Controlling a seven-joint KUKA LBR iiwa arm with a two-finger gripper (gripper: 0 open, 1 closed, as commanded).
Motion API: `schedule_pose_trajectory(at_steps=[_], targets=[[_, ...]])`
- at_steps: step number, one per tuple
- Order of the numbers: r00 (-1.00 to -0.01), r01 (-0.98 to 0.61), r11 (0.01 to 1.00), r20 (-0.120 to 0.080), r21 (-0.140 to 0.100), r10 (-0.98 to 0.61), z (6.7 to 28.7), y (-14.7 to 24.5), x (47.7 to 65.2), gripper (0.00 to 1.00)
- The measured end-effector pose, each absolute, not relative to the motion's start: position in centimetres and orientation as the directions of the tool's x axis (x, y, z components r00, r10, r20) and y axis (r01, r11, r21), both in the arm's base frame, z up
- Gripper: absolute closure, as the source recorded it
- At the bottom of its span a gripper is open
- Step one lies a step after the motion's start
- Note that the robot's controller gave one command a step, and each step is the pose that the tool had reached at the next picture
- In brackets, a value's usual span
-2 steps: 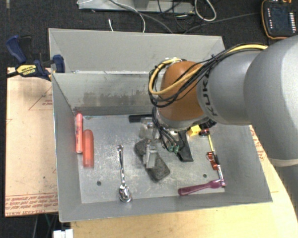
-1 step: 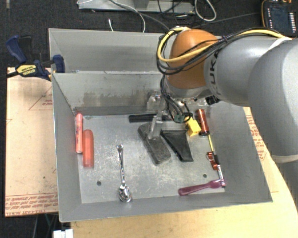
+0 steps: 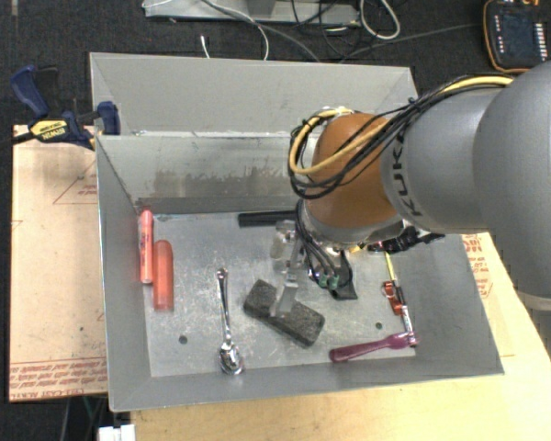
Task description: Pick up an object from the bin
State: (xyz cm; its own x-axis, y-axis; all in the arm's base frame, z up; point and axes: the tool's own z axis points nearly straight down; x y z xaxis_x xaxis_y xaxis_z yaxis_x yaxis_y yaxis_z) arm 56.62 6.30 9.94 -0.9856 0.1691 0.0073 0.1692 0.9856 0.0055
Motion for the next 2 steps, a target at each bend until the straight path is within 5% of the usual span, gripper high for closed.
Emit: schedule_pose_trajectory(at_steps=[1,2], targets=[[-0.949,0.313,0.949,-0.023,0.017,0.314,7.2,5.0,63.6,0.00],[-0.962,0.273,0.962,-0.002,0.012,0.273,7.4,8.5,54.3,1.00]])
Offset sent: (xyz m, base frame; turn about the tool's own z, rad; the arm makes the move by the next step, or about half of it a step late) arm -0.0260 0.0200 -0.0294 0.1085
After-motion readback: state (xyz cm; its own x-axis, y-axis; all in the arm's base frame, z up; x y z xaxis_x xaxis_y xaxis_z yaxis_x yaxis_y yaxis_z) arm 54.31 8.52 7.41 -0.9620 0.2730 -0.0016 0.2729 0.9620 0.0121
